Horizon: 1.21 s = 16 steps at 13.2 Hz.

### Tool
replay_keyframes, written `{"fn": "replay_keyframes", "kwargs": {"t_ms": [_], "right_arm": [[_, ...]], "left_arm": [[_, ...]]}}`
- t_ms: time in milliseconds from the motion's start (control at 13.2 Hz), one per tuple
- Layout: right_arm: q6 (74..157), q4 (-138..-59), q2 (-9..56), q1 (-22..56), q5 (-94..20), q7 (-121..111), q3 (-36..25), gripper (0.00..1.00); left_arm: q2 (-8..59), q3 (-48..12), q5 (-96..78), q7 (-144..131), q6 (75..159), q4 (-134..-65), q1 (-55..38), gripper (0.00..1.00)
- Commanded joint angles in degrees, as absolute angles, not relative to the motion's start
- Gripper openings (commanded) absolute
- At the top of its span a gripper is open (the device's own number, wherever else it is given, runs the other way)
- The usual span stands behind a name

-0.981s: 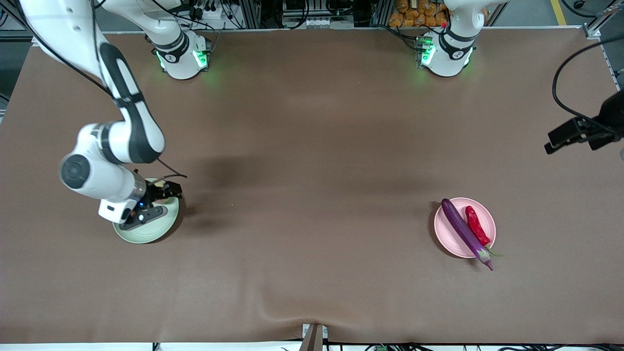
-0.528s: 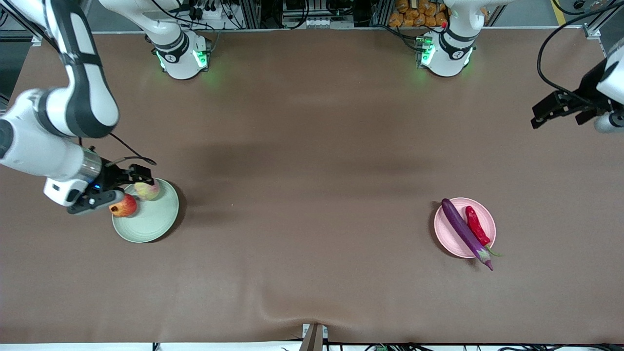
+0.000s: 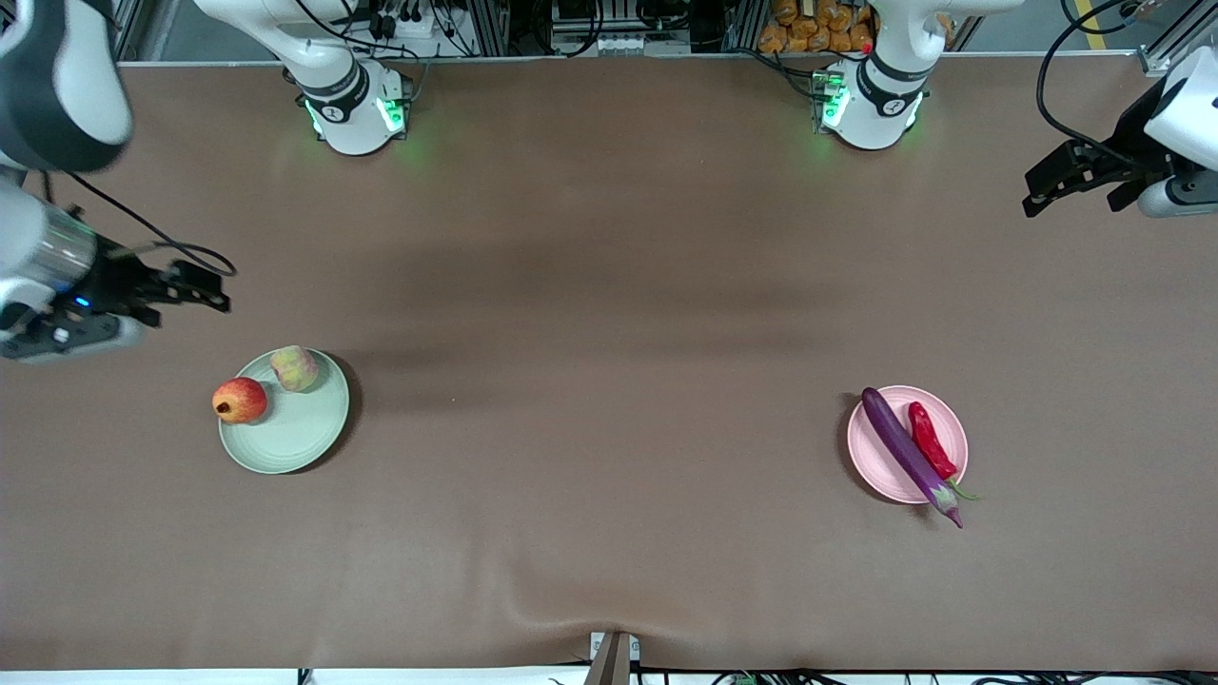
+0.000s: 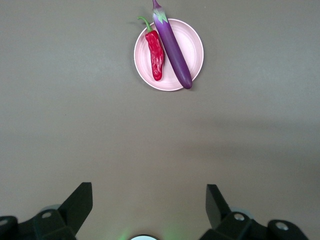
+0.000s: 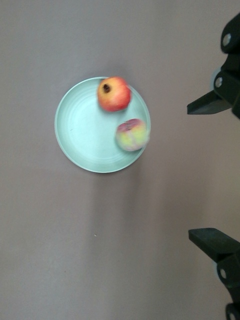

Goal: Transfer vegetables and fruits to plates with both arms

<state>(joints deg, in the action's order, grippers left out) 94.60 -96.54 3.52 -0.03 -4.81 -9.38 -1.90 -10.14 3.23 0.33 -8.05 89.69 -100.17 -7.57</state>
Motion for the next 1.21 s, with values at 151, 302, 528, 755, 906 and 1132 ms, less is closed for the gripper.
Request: {"fn": "replay_keyframes", "kwargs": {"t_ms": [151, 302, 528, 755, 906, 1132], "right_arm": [[80.1, -87.4, 0.9, -0.6, -2.9, -4.1, -1.4, 1.00], [75.4, -82.7, 1.0, -0.2, -0.8, -3.7, -1.3, 1.00], [72.6, -81.4, 0.8, -0.1, -0.3, -1.9, -1.2, 1.00], [72.5, -81.3, 0.7, -0.4, -0.4, -1.9, -1.1, 1.00], [73.6, -81.4, -0.3, -0.4, -0.4, -1.9, -1.1, 1.00], [75.7, -81.8, -0.6, -0.7, -0.4, -2.5, -1.1, 1.00]], "left_arm": [[-11.3, 3.7, 0.3, -10.0, 85.1, -98.4, -10.1, 1.00], [-11.3, 3.4, 2.1, -10.3, 84.7, -98.3, -10.9, 1.00], [-11.3, 1.3, 2.1, -10.5, 84.9, -97.4, -10.2, 1.00], [-13.0, 1.1, 2.2, -12.2, 85.3, -97.7, -10.1, 1.00], [-12.8, 1.0, 3.9, -12.3, 85.6, -97.8, -10.1, 1.00], [-12.7, 0.7, 4.0, -12.5, 86.3, -98.2, -10.2, 1.00]]}}
